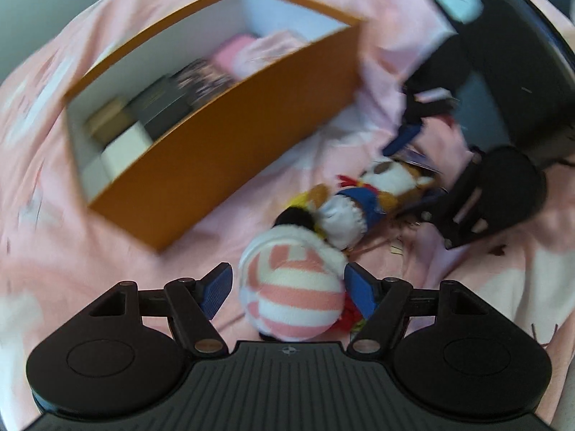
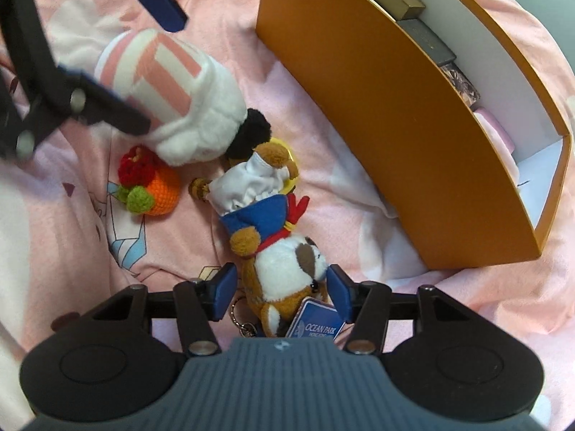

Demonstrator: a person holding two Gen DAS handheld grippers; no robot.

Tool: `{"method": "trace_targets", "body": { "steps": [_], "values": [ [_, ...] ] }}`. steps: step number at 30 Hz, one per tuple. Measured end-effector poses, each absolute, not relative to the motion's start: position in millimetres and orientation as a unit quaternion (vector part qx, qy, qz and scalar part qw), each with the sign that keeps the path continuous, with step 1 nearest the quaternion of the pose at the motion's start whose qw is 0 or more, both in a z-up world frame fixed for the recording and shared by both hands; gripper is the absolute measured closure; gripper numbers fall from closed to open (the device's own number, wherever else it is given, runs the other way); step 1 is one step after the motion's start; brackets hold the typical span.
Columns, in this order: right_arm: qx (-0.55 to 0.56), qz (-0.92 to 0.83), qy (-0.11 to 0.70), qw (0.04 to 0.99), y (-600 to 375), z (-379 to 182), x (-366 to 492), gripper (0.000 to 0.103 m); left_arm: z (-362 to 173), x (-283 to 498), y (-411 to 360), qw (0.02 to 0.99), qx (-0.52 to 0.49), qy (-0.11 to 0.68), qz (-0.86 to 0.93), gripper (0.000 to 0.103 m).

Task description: Organize objects

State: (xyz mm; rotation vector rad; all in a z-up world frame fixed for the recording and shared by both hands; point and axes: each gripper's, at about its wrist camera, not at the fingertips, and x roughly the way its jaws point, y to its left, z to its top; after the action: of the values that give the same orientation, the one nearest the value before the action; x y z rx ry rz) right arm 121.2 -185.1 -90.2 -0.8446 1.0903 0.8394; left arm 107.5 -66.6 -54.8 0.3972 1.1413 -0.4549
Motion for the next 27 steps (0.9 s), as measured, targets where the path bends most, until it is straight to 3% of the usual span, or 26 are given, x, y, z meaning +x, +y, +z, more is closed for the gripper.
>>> {"method": "trace_targets", "body": {
  "steps": [4,8,11,22,27],
  "values": [
    [-0.368,0.379,0.488,0.695,-186.8,-92.1,123.0,0.045,-61.8,120.9,-81.4,0.789,0.195,0.536,-0.228,0.020],
    [-0.355,0.376,0.502,0.694,-189.5,-101.3,126.7,0.046,-67.7,125.8,-80.4,0.788,0.198,0.545,-0.209,0.038],
    [-0.342,0.371,0.504,0.701,-192.4,-102.6,130.8,0.050,-66.2,119.2,-66.9,0.787,0.186,0.552,-0.203,0.040],
    [-0.193,0.390,0.533,0.725,-190.3,-70.5,145.0,0.053,-69.1,104.1,2.5,0.778,0.037,0.604,-0.169,0.037],
    [-0.127,0.368,0.565,0.727,-183.3,-79.7,151.8,0.053,-68.3,107.6,2.7,0.774,0.041,0.603,-0.186,0.034]
  ]
}}
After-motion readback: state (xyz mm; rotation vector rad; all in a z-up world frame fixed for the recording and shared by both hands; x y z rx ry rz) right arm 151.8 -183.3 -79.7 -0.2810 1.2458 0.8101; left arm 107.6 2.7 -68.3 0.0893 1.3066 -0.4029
